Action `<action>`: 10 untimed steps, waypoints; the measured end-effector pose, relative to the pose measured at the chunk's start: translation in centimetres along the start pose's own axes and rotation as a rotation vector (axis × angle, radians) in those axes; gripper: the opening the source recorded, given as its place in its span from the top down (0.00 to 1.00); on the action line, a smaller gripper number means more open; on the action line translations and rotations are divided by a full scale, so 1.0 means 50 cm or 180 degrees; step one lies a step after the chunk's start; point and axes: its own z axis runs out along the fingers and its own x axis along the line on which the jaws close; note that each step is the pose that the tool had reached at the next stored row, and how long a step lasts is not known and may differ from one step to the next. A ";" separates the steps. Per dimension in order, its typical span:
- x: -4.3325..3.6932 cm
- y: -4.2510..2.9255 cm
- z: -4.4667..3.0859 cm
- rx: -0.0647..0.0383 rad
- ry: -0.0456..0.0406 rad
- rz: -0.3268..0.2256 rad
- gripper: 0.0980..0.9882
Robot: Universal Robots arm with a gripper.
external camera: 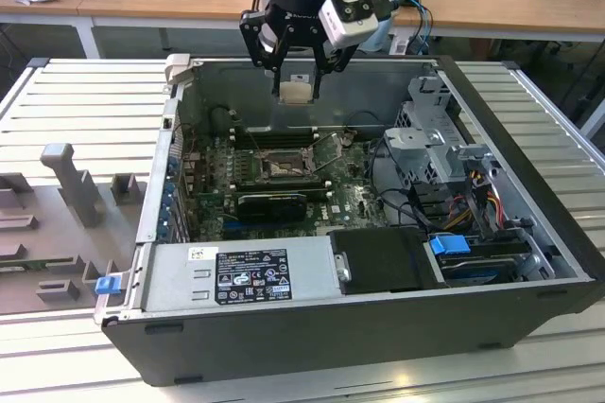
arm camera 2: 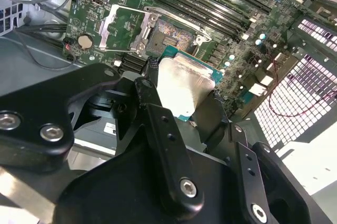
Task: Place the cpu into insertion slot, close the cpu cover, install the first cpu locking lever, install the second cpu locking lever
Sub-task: 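Place the cpu into insertion slot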
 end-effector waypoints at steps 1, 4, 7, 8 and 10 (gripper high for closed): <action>0.000 0.000 0.000 0.0000 0.0000 0.0004 0.52; 0.000 0.000 0.000 0.0000 -0.0001 0.0013 0.52; 0.000 0.000 0.000 -0.0001 -0.0002 0.0025 0.52; 0.000 0.000 0.000 0.0000 -0.0003 0.0031 0.52; 0.000 0.000 0.000 -0.0001 -0.0004 0.0051 0.52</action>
